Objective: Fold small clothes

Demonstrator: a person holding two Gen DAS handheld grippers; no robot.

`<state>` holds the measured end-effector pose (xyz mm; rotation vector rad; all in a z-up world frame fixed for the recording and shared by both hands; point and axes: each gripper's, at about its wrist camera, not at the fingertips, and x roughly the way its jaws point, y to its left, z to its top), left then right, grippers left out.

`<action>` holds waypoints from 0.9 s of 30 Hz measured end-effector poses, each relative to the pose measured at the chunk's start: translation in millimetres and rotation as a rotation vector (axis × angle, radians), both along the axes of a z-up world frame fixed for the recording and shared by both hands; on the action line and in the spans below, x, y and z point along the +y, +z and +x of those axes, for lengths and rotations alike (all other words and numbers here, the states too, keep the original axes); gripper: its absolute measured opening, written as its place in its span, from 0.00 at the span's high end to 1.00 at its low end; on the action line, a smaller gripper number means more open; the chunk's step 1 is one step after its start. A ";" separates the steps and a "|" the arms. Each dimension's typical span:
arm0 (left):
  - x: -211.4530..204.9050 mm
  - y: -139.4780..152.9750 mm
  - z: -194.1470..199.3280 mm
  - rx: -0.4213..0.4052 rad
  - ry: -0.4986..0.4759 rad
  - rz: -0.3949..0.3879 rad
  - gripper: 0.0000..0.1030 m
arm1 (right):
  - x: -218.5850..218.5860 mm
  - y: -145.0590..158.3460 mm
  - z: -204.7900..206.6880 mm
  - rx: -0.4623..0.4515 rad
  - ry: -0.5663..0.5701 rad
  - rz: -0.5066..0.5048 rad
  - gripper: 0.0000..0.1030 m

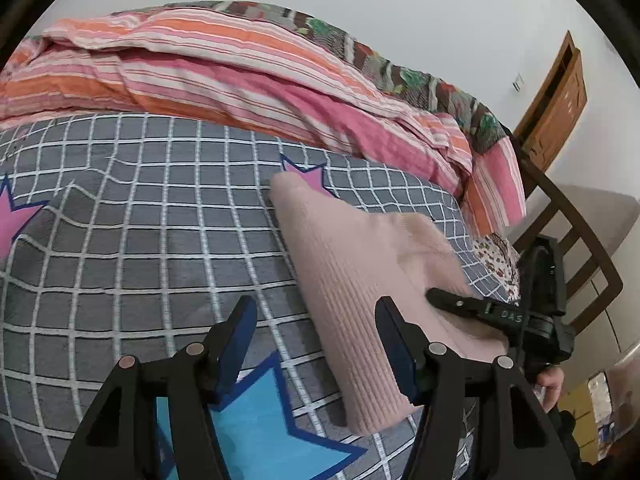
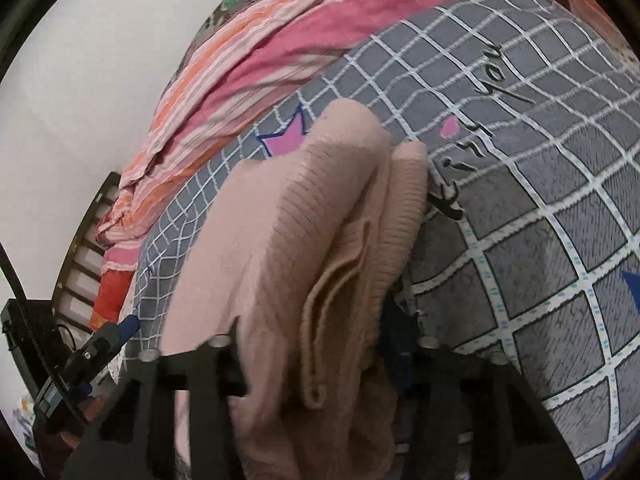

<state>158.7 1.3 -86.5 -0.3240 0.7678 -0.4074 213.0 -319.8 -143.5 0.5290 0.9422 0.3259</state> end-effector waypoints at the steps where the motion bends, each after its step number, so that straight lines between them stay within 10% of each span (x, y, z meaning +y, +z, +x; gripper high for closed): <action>1: 5.2 -0.6 -1.2 0.000 0.008 -0.003 0.43 | 3.4 5.5 -0.8 -0.007 0.006 -0.018 0.61; 19: 113.7 -25.3 -19.8 0.062 0.204 -0.056 0.43 | 167.4 138.1 32.3 -0.044 0.029 -0.209 0.65; 27: 129.2 -27.6 -15.8 0.047 0.220 -0.052 0.43 | 158.7 121.4 55.1 -0.121 0.081 0.163 0.65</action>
